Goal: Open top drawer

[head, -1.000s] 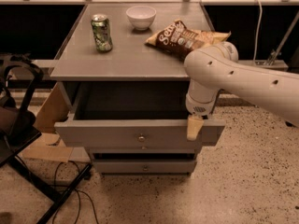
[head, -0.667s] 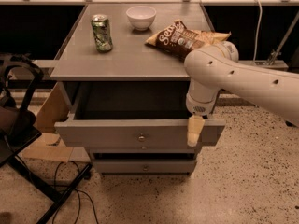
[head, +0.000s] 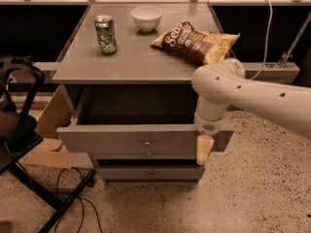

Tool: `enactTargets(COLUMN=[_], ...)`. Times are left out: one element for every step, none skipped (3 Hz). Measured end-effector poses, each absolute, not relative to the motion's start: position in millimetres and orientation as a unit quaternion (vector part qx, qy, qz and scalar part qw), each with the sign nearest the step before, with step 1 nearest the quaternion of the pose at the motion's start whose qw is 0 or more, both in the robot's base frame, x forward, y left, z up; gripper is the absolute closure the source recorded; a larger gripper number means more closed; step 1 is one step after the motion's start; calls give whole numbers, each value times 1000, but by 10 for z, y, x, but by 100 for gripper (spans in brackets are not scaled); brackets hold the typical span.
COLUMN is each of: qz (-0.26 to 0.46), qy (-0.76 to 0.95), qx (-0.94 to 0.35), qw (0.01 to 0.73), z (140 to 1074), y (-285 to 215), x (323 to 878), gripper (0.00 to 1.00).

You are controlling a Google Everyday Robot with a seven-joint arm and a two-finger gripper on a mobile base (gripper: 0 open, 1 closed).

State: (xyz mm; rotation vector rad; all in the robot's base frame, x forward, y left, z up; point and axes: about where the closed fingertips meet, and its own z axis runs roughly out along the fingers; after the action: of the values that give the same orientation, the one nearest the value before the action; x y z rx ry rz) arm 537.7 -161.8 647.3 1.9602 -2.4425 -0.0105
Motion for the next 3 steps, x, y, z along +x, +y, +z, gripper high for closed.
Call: enactTargets(qz=[-40,-40,-46], qy=[-774,-774,-776], qx=[631,631,627], qw=[44,44,49], z=[6284,6325,6372], y=[-1608,-1616,-1621], x=[4972,5012,4931], gripper=[46,69,99])
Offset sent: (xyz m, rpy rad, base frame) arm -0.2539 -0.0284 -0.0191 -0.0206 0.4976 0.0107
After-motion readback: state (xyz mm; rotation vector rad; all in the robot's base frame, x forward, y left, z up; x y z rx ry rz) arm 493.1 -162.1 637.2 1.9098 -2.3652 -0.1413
